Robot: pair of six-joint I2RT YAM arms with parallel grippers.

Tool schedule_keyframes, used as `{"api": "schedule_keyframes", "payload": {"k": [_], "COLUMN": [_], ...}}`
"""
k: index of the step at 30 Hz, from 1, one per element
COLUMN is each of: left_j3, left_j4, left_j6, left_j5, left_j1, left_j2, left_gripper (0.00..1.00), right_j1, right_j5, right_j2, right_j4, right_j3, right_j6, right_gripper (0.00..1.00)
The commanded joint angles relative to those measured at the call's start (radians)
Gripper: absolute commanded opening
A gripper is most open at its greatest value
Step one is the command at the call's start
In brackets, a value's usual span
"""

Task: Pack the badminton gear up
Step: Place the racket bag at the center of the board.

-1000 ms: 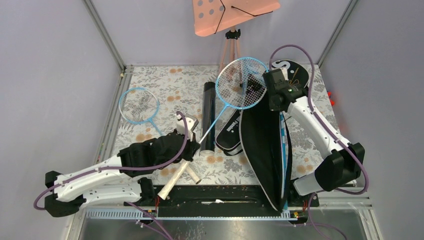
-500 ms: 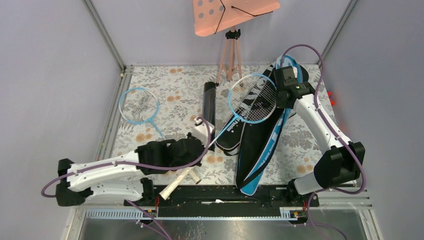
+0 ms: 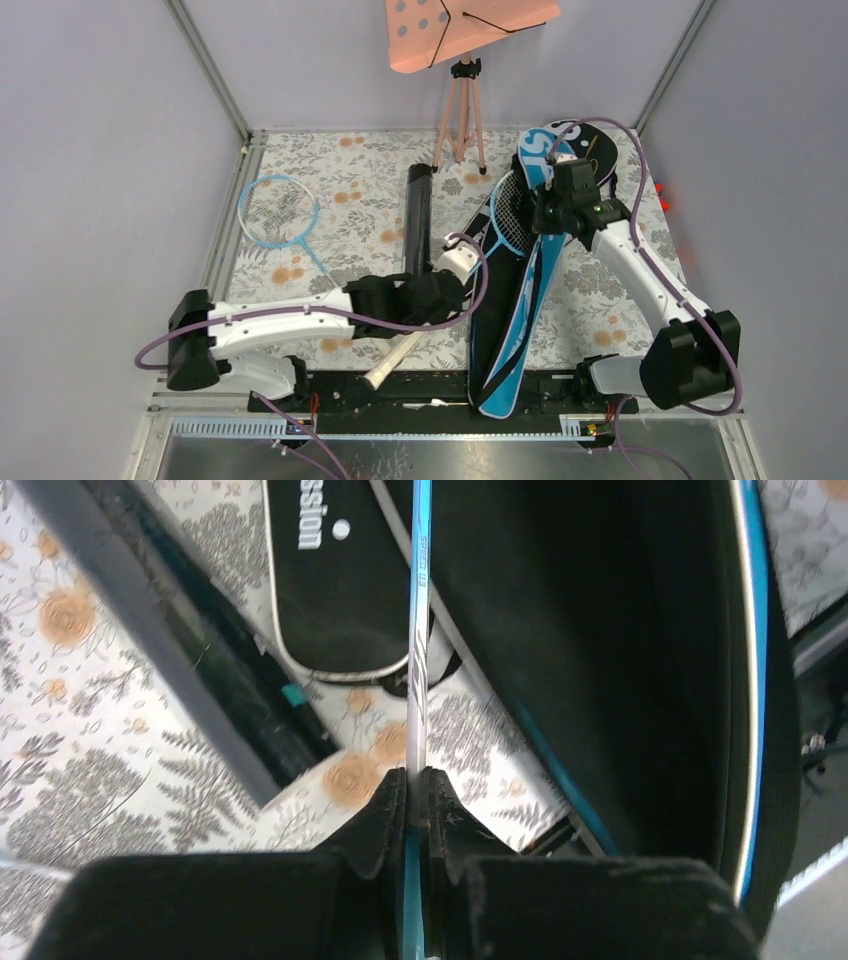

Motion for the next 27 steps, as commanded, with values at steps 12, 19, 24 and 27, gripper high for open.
{"api": "schedule_keyframes", "payload": {"k": [12, 19, 24, 27], "left_j3": [-0.013, -0.052, -0.085, -0.102], "left_j4": [0.79, 1.083, 1.201, 1.185], "left_j6": [-0.046, -0.056, -0.058, -0.036], "left_j5": [-0.104, -0.075, -0.079, -0.102], "left_j1": [0.102, 0.158, 0.168, 0.171], "left_j2": [0.244, 0.346, 0.351, 0.326], "left_gripper": [0.0, 0.0, 0.0, 0.0], "right_j1": [0.008, 0.036, 0.054, 0.056], "right_j5": [-0.694, -0.829, -0.881, -0.832], "right_j2": [-0.151, -0.2, -0.194, -0.224], "right_j4": [0.546, 0.644, 0.728, 0.676], "right_j3": [-0.338, -0.414, -0.465, -0.472], "right_j6": [0.246, 0.297, 0.361, 0.344], "right_gripper": [0.0, 0.0, 0.0, 0.0]}}
